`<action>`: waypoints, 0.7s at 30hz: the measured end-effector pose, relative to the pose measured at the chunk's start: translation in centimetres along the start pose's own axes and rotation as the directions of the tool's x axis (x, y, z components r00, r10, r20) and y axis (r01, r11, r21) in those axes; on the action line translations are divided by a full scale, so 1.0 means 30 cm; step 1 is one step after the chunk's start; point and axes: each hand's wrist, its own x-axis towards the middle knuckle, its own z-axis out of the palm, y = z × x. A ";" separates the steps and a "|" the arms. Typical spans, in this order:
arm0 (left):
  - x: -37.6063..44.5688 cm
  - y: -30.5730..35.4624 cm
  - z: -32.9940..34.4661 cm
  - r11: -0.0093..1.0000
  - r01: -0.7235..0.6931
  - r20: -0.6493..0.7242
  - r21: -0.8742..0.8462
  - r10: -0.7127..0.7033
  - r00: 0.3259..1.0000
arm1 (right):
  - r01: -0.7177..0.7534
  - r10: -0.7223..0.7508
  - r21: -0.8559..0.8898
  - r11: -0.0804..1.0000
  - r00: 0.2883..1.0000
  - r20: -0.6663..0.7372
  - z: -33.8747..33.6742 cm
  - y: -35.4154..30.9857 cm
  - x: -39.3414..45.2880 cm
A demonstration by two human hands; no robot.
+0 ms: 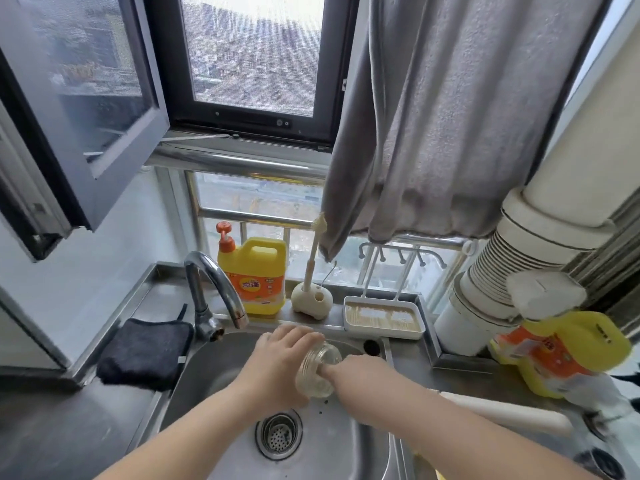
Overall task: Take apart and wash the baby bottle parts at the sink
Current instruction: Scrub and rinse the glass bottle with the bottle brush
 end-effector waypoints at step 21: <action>-0.012 0.029 -0.057 0.991 -0.105 -0.133 0.081 0.115 0.984 | 0.129 -0.004 0.511 0.850 0.971 -0.238 0.042 0.042 -0.116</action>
